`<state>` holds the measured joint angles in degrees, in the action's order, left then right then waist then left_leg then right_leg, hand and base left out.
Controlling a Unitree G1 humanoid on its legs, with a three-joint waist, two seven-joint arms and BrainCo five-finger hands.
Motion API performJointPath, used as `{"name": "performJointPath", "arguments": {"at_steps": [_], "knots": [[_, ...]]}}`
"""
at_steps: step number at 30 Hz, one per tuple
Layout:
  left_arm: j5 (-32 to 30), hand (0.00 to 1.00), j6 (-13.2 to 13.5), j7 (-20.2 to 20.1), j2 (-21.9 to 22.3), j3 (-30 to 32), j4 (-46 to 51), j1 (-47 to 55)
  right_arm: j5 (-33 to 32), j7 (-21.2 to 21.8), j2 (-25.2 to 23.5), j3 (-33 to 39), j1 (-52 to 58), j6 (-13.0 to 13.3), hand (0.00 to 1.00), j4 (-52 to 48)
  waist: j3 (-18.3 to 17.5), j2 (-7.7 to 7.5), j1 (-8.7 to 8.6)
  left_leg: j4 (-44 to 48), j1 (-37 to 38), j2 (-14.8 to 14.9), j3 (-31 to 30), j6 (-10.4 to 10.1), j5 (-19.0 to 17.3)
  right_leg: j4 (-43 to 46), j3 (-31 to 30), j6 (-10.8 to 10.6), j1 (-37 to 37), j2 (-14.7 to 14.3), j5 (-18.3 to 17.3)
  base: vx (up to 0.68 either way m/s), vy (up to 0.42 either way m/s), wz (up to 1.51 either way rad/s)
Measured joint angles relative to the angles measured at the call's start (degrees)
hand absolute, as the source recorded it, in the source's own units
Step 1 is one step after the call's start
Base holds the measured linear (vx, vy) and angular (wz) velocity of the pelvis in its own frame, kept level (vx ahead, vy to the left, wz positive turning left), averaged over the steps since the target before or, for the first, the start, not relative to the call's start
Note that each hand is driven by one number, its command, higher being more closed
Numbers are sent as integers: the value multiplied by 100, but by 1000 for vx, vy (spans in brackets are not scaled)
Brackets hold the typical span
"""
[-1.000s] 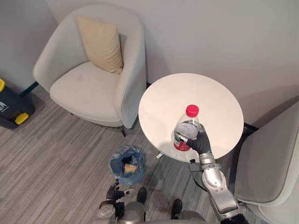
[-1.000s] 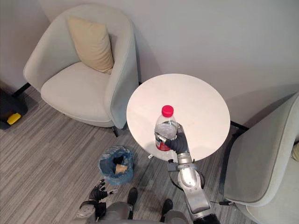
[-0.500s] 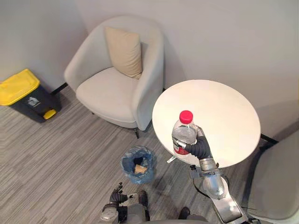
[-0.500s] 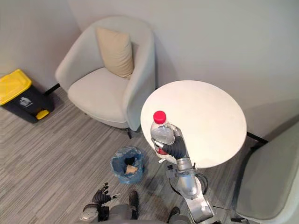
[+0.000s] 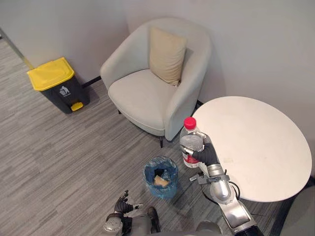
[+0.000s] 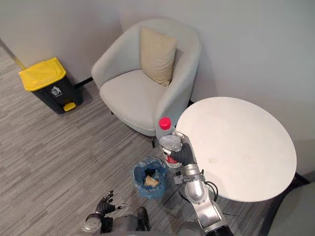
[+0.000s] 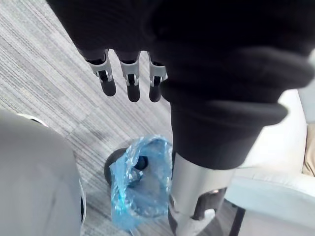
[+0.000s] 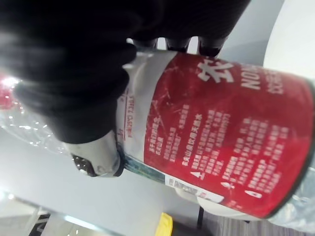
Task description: Gather rubbish on tea table into small bin, then transfer packed bag to large trash can.
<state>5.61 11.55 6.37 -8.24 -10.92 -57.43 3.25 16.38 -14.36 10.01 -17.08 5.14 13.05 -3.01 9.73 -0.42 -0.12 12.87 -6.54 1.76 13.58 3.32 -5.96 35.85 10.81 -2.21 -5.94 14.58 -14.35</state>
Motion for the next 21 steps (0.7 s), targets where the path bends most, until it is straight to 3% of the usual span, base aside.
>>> {"name": "performJointPath", "arguments": {"at_steps": [3,4,5,9,15,21], "knots": [[0,0,14,-3,-98,-3,-52,-39,-2,86,42,-5,0,6,100,-3,6,-97,-43,21,11,-76,-416,-105,83,-689,-785,-95,-248,-657,-106,111,-44,100],[-5,0,15,-5,-108,5,-52,-62,-3,86,33,22,-1,9,100,-2,-15,-238,-35,121,-1,-198,-506,-104,103,-1172,-776,-79,-185,-630,174,138,-97,95],[-25,0,9,3,-106,23,-109,-134,-4,86,48,71,-30,18,100,23,14,-292,-32,238,-3,-261,-624,-132,64,-1277,-701,-202,-135,-619,251,120,-96,70],[-30,0,14,-6,13,50,-148,-155,-6,99,141,152,-62,8,100,64,3,-22,96,163,-110,-71,-765,-216,88,-1816,-584,-140,45,-822,469,93,-66,13],[-134,0,8,-23,25,119,-166,-137,-44,217,148,291,16,10,100,239,11,-31,89,33,92,-8,-1023,-318,128,-2326,-295,-108,563,-939,606,43,-49,20],[-131,0,22,-24,22,251,-152,-85,-202,307,51,207,-61,15,100,783,52,10,110,-33,-81,-41,-1244,-428,254,-2301,-40,-84,495,-933,616,-53,-14,22]]}}
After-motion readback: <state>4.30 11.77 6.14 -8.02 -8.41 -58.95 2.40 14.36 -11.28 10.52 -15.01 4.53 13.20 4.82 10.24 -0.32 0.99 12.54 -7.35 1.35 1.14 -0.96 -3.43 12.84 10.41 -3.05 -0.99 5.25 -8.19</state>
